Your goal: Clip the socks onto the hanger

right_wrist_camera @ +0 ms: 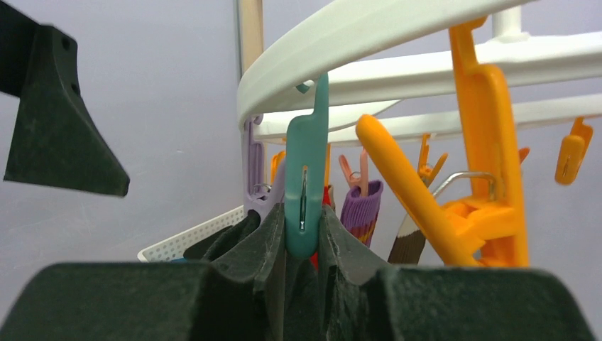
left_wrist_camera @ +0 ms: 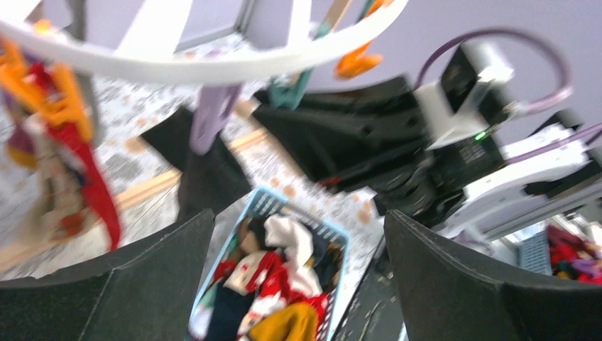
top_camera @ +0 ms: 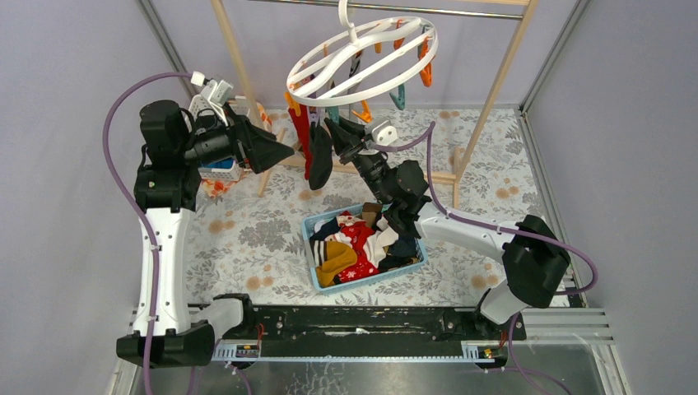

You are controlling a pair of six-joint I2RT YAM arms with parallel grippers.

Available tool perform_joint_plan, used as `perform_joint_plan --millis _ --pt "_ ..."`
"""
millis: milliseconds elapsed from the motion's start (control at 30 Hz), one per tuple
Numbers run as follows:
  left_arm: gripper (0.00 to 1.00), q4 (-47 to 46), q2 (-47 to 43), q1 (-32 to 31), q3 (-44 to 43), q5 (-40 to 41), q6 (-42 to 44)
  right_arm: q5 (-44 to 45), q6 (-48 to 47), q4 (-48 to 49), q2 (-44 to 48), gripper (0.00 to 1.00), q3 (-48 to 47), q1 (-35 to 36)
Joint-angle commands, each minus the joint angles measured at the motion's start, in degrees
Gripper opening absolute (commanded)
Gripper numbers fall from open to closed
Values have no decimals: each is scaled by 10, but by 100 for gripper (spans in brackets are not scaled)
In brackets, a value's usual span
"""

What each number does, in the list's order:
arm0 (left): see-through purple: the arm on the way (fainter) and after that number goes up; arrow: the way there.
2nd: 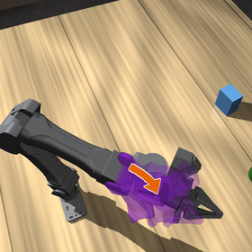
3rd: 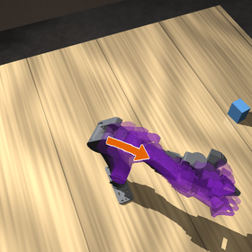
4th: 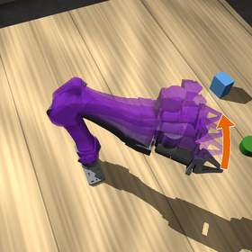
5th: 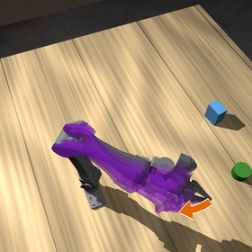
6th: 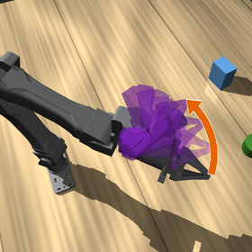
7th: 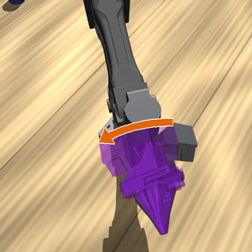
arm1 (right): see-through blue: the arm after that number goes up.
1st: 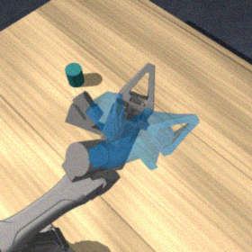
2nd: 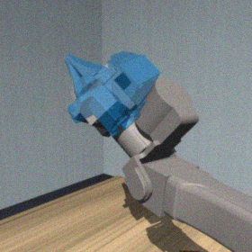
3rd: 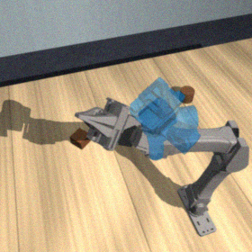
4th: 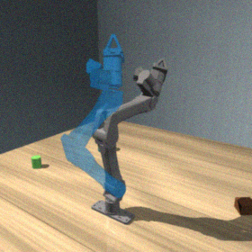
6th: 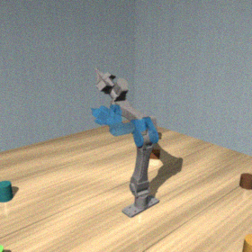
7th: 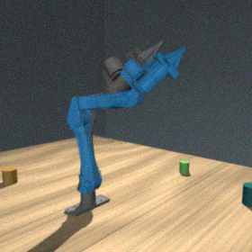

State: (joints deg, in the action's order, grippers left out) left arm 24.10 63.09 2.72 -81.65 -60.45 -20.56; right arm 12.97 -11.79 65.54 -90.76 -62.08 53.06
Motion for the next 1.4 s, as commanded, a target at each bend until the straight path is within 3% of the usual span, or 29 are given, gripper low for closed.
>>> perform_joint_plan --millis 0,367,633,1000,1367 --pt "97 -275 13 -36 21 -16 -202 39 -4 37 0 0 -34 14" --pt "90 -244 97 -105 -33 11 -185 61 14 -9 -9 0 -64 37" --pt "77 -247 128 -112 -51 46 -184 71 7 -38 -11 0 -72 52" --pt "70 -255 136 -116 -39 78 -182 71 15 -65 -19 0 -91 65" --pt "49 -261 142 -116 -38 118 -187 70 31 -106 -22 0 -103 73"
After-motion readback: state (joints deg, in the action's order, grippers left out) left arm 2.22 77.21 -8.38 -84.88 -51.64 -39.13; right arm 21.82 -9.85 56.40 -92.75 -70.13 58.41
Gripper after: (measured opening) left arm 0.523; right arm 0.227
